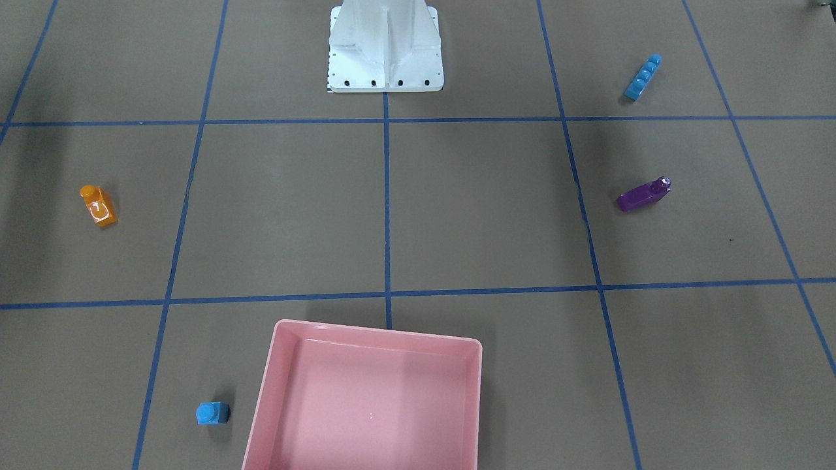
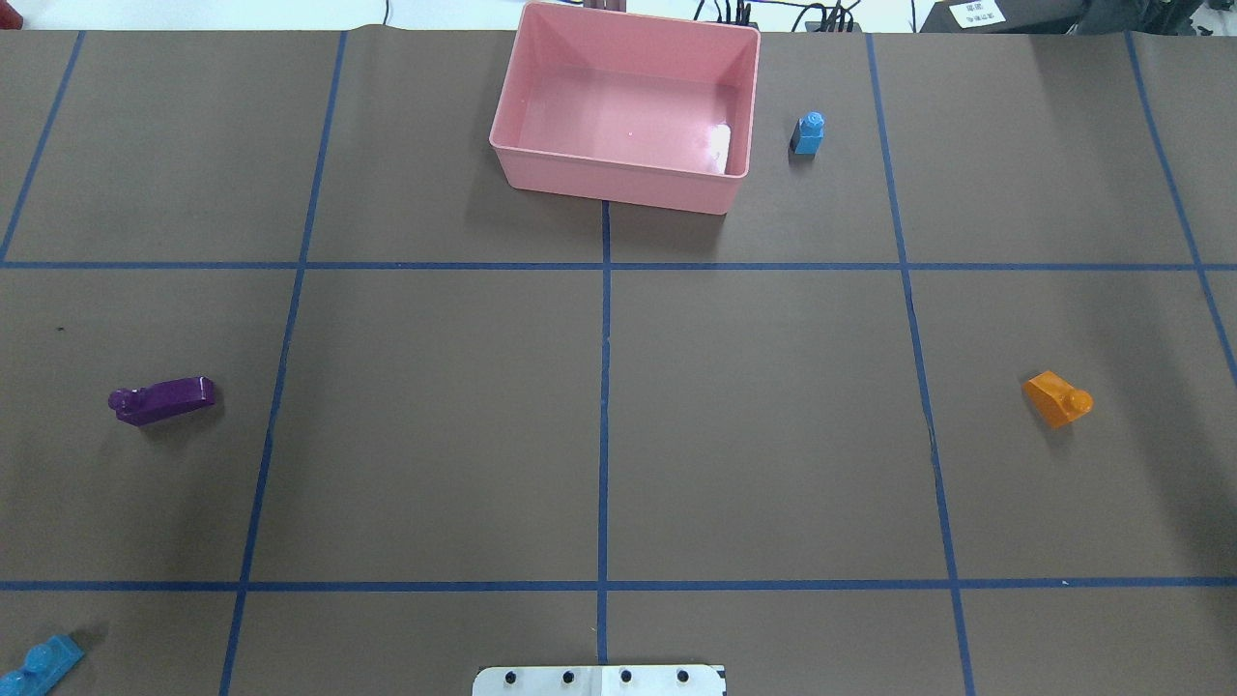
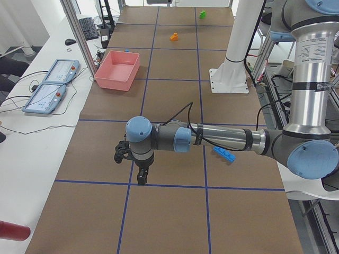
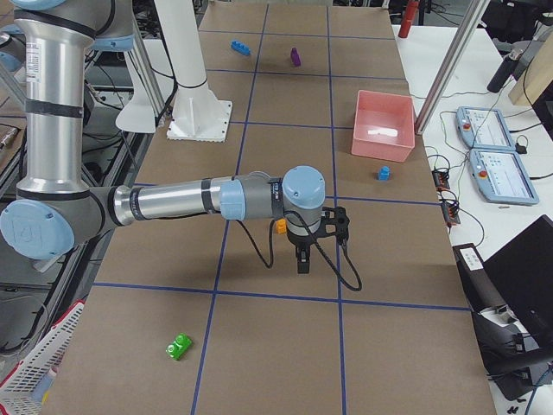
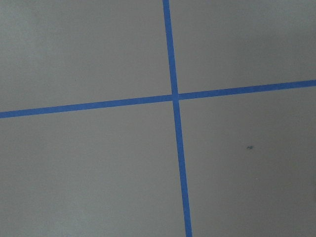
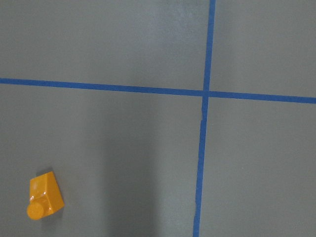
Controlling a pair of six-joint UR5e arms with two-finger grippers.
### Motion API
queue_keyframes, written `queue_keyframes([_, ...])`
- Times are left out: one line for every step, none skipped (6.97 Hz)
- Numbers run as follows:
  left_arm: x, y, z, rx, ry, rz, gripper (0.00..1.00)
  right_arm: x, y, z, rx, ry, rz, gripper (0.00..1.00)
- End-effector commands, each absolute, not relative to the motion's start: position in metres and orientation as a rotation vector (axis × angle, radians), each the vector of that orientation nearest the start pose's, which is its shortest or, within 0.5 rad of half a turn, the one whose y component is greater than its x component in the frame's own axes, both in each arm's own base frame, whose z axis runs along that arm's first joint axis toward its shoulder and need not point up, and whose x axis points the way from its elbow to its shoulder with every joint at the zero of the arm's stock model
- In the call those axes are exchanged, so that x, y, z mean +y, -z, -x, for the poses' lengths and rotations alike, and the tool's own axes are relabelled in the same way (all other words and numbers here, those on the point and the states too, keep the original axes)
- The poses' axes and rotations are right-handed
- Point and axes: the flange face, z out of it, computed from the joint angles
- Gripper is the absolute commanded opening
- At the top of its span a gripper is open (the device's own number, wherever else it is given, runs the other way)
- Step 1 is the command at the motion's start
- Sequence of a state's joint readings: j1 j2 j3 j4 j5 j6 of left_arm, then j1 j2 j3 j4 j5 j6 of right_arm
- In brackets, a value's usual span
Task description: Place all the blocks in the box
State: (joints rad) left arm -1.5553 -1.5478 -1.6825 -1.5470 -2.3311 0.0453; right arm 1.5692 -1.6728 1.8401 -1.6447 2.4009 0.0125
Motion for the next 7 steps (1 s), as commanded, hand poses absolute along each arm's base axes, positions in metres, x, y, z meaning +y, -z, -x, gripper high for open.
queue_keyframes([-0.486, -0.617, 0.058, 0.76, -0.083, -0.076, 1.0, -0.449, -0.577, -0.059, -0.832, 0.024, -0.081, 1.0])
queue_keyframes([-0.487, -0.616, 0.058, 0.76, -0.082, -0.077, 1.0, -0.453, -0.572, -0.059, -0.836, 0.027, -0.091, 1.0])
queue_keyframes([-0.489, -0.601, 0.058, 0.758, -0.09, -0.104, 1.0, -0.455, -0.565, -0.058, -0.844, 0.031, -0.103, 1.0])
queue_keyframes([-0.487, -0.563, 0.058, 0.757, -0.116, -0.173, 1.0, -0.456, -0.552, -0.049, -0.865, 0.054, -0.115, 1.0])
queue_keyframes([-0.484, -0.53, 0.057, 0.752, -0.142, -0.234, 1.0, -0.457, -0.532, -0.024, -0.868, 0.092, -0.117, 1.0])
queue_keyframes([-0.484, -0.522, 0.054, 0.757, -0.152, -0.25, 1.0, -0.476, -0.495, 0.023, -0.862, 0.117, -0.108, 1.0])
queue_keyframes([-0.482, -0.518, 0.054, 0.756, -0.15, -0.255, 1.0, -0.489, -0.474, 0.072, -0.818, 0.137, -0.094, 1.0])
